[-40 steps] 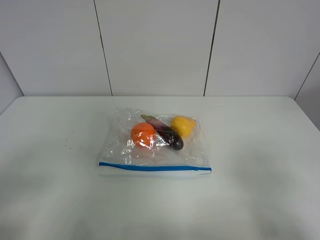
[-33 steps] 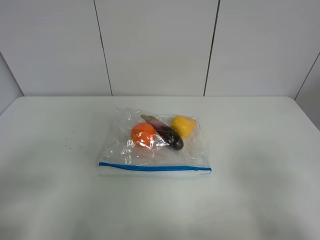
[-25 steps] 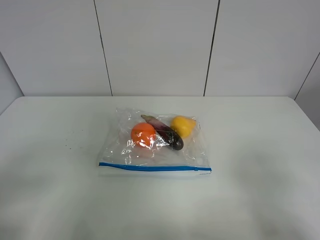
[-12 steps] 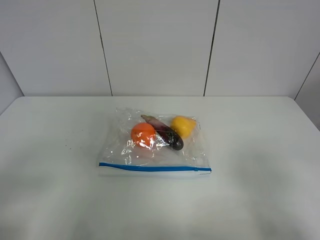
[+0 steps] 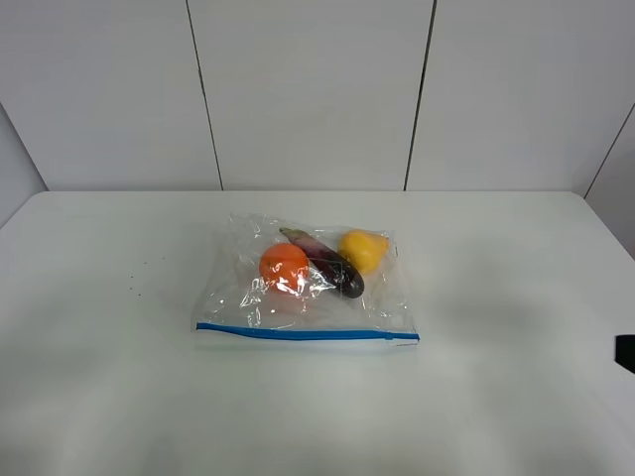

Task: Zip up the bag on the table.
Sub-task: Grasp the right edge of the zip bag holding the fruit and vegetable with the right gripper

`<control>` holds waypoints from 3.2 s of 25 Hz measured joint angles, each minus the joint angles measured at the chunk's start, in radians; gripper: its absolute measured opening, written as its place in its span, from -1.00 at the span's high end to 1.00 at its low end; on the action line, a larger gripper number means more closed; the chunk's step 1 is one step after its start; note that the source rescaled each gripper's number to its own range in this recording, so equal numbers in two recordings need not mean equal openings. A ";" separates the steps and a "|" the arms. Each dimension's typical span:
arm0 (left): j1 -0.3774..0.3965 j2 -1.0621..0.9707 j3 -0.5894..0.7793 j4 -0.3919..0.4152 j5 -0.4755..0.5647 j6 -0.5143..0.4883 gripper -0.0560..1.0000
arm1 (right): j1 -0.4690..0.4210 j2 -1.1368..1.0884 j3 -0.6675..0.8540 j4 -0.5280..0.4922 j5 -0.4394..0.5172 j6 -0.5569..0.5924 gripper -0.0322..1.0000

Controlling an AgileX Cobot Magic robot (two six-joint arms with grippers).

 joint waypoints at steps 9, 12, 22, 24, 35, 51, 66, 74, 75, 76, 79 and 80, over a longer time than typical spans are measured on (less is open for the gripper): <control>0.000 0.000 0.000 0.000 0.000 0.000 -1.00 | -0.002 0.539 -0.021 0.361 -0.189 -0.382 -1.00; 0.000 0.000 0.000 0.000 0.000 0.000 -1.00 | -0.040 0.735 -0.059 0.519 -0.194 -0.571 -1.00; 0.000 0.000 0.000 0.000 0.000 0.000 -1.00 | -0.311 1.280 -0.224 1.045 0.273 -1.259 -1.00; 0.000 0.000 0.000 0.000 0.000 0.000 -1.00 | -0.323 1.370 -0.258 1.075 0.295 -1.287 -1.00; 0.000 0.000 0.000 0.000 0.000 0.000 -1.00 | -0.325 1.646 -0.419 1.078 0.305 -1.323 -1.00; 0.000 0.000 0.000 0.000 0.000 0.000 -1.00 | -0.325 1.701 -0.436 1.121 0.305 -1.323 -1.00; 0.000 0.000 0.000 0.000 0.000 0.000 -1.00 | -0.219 1.701 -0.436 1.179 0.302 -1.319 -1.00; 0.000 0.000 0.000 0.000 0.000 0.000 -1.00 | -0.149 1.702 -0.436 1.223 0.297 -1.319 -1.00; 0.000 0.000 0.000 0.000 0.000 0.000 -1.00 | -0.147 1.702 -0.436 1.226 0.297 -1.319 -1.00; 0.000 0.000 0.000 0.000 0.000 0.000 -1.00 | -0.143 1.702 -0.436 1.227 0.297 -1.318 -1.00; 0.000 0.000 0.000 0.000 0.000 0.000 -1.00 | -0.140 1.702 -0.436 1.225 0.297 -1.310 -1.00; 0.000 0.000 0.000 0.000 0.000 0.000 -1.00 | -0.140 1.702 -0.436 1.216 0.296 -1.306 -1.00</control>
